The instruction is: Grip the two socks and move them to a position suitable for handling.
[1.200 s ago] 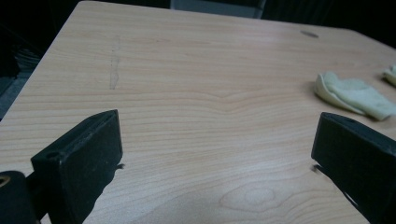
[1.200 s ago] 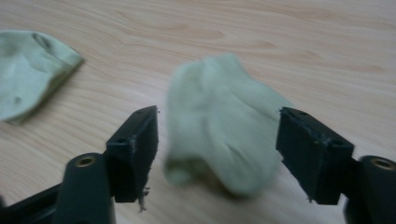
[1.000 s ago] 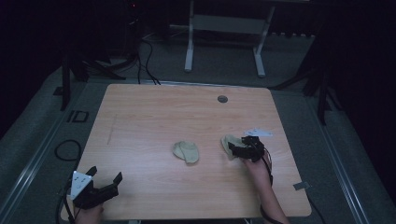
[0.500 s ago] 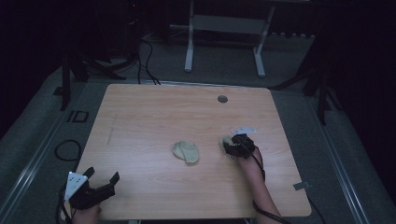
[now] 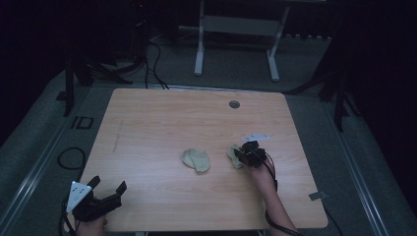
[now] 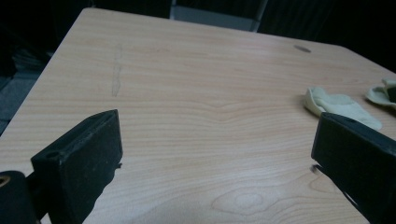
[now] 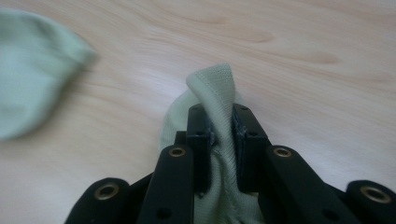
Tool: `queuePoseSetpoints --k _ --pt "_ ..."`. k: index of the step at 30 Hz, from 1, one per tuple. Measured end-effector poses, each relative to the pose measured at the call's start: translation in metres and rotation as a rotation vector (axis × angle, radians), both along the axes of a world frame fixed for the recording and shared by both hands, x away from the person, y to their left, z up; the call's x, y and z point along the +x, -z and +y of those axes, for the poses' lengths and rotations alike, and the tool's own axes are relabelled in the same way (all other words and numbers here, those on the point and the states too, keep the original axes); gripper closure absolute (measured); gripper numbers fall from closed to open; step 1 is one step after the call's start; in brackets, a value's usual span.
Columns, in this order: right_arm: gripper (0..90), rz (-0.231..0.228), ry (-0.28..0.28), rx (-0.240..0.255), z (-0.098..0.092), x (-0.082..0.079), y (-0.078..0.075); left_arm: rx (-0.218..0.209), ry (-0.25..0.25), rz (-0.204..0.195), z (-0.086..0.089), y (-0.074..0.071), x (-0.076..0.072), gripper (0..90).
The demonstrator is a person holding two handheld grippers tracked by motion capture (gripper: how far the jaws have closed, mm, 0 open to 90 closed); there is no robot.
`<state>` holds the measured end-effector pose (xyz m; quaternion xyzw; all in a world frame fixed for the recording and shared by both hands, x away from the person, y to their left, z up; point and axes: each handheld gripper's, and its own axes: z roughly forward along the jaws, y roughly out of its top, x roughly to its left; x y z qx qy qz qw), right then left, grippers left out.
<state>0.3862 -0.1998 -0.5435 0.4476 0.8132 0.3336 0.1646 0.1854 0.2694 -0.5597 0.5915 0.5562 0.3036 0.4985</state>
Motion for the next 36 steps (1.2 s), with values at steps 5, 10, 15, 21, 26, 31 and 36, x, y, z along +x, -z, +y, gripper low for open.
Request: queuePoseSetpoints --k 5,10,15,21,26,31,36 --pt "79.4 -0.038 -0.091 0.049 0.011 -0.016 -0.024 0.059 0.010 0.032 -0.005 0.007 0.006 2.0" --pt "79.3 -0.031 -0.203 0.084 0.024 -0.038 -0.036 0.031 0.022 0.040 -0.006 0.009 0.006 2.0" --pt "79.3 -0.045 -0.300 0.069 0.036 -0.063 -0.042 0.013 0.028 0.046 -0.005 0.010 0.006 2.0" --pt "79.0 -0.080 -0.416 0.092 0.041 -0.104 -0.049 0.020 0.028 0.028 -0.008 0.007 0.004 2.0" --pt "78.8 -0.106 -0.454 0.054 0.043 -0.123 -0.043 0.019 0.034 0.033 -0.010 0.008 0.005 2.0" --pt "78.5 -0.106 -0.472 0.048 0.042 -0.133 -0.031 0.020 0.037 0.030 -0.011 0.007 0.004 2.0" --pt "78.3 -0.099 -0.491 0.024 0.042 -0.136 -0.018 0.022 0.043 0.034 -0.013 0.008 0.005 2.0"
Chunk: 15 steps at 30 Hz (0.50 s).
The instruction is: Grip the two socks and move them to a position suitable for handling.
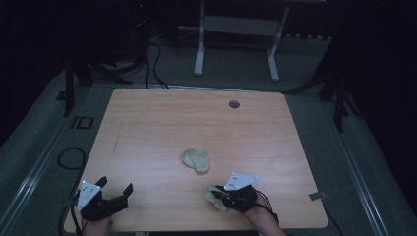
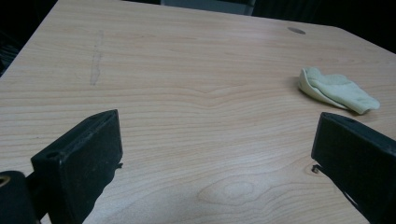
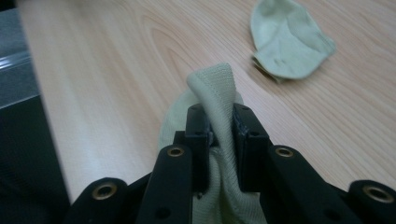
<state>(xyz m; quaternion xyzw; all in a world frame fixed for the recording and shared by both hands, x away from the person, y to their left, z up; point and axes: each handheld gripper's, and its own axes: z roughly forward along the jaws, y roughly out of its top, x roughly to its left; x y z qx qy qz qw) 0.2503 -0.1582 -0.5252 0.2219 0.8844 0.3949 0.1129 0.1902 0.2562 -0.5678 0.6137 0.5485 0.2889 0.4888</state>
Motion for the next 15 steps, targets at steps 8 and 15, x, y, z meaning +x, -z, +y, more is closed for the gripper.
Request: queuePoseSetpoints --k 8,15 --pt "77.8 0.006 0.010 -0.073 0.000 0.011 0.024 0.003 0.016 0.009 -0.003 0.001 0.000 2.0" --pt "77.1 0.030 0.000 -0.076 0.000 0.015 0.036 -0.008 0.042 0.016 -0.009 0.001 0.001 2.0"
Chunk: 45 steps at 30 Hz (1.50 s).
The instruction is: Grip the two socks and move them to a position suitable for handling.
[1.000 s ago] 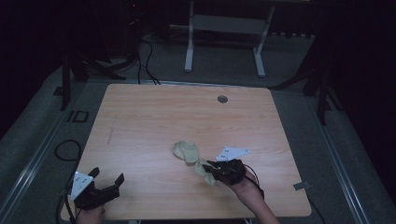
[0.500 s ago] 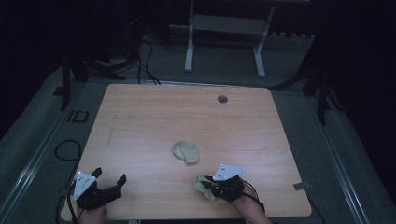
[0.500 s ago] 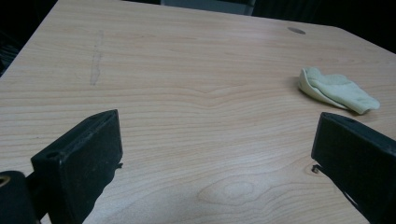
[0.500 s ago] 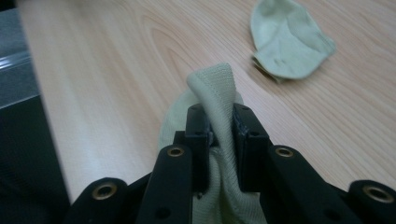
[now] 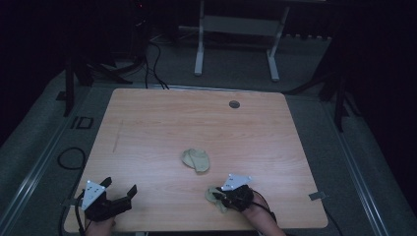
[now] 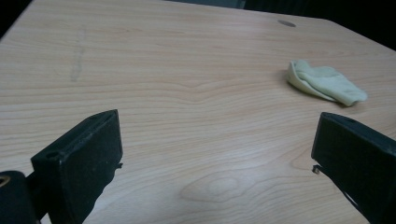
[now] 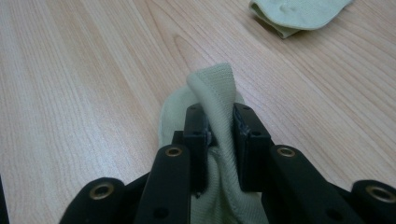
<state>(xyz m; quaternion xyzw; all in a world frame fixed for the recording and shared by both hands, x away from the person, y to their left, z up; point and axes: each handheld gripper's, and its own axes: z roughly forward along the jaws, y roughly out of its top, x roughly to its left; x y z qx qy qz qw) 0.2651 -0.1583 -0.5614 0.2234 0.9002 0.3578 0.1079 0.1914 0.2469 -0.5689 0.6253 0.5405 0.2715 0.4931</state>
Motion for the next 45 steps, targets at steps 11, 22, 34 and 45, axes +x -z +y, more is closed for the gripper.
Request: queuePoseSetpoints --k 11,22,34,45 --pt "47.6 0.034 -0.045 -0.013 0.006 -0.001 -0.010 0.000 0.179 0.037 -0.045 -0.006 0.003 2.0" --pt "65.5 0.015 0.041 0.064 -0.028 0.007 -0.054 0.024 0.508 0.114 -0.122 -0.023 0.019 5.7" --pt "63.9 0.098 0.019 0.009 -0.021 0.015 -0.024 0.096 0.669 0.247 -0.180 -0.009 0.059 31.4" --pt "75.3 0.085 -0.016 -0.053 -0.012 0.017 -0.009 0.214 0.744 0.310 -0.202 0.000 0.070 60.1"
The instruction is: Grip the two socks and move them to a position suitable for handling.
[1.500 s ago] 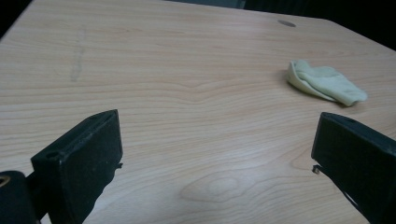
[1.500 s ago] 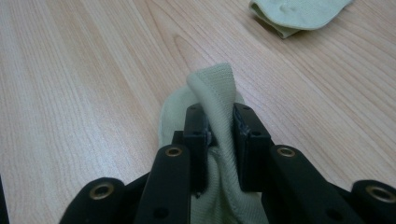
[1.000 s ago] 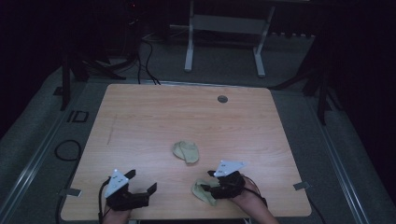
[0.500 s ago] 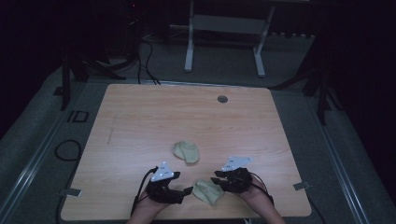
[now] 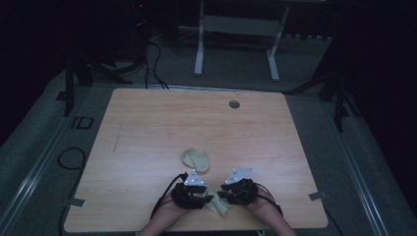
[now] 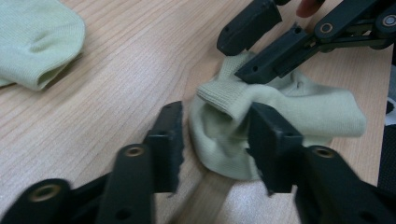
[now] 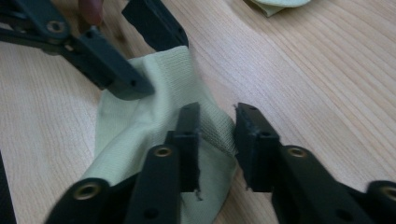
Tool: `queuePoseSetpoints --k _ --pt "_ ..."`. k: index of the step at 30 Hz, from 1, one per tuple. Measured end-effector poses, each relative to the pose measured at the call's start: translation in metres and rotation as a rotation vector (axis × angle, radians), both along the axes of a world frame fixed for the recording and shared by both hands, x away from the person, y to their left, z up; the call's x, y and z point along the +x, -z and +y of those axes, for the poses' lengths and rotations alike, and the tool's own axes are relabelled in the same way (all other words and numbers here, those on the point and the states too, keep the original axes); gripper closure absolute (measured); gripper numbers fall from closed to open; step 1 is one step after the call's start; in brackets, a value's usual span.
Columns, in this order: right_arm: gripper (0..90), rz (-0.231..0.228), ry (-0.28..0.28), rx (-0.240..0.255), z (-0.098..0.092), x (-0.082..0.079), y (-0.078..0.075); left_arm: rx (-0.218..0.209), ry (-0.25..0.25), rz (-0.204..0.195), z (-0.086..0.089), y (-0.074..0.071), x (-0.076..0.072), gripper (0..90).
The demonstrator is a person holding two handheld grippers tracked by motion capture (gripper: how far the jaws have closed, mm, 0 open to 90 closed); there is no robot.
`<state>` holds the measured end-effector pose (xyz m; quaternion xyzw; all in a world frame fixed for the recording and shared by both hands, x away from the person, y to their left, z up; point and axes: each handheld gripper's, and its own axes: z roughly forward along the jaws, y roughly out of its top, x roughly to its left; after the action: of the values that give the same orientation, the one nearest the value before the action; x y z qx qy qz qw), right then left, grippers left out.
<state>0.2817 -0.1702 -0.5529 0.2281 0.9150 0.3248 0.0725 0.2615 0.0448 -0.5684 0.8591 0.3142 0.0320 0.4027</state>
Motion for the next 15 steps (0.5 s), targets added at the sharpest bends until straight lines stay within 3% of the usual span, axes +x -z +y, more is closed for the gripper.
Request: queuePoseSetpoints --k 6,9,15 --pt "81.6 -0.013 -0.004 -0.008 0.002 -0.002 0.000 0.014 0.016 0.017 -0.001 0.000 -0.002 82.6" --pt "82.4 -0.017 0.020 0.014 0.000 -0.003 -0.003 -0.010 0.005 0.025 0.002 -0.001 -0.003 84.6" --pt "82.8 -0.044 0.035 0.110 -0.011 -0.010 -0.022 -0.068 -0.011 0.003 0.010 -0.008 -0.009 84.9"
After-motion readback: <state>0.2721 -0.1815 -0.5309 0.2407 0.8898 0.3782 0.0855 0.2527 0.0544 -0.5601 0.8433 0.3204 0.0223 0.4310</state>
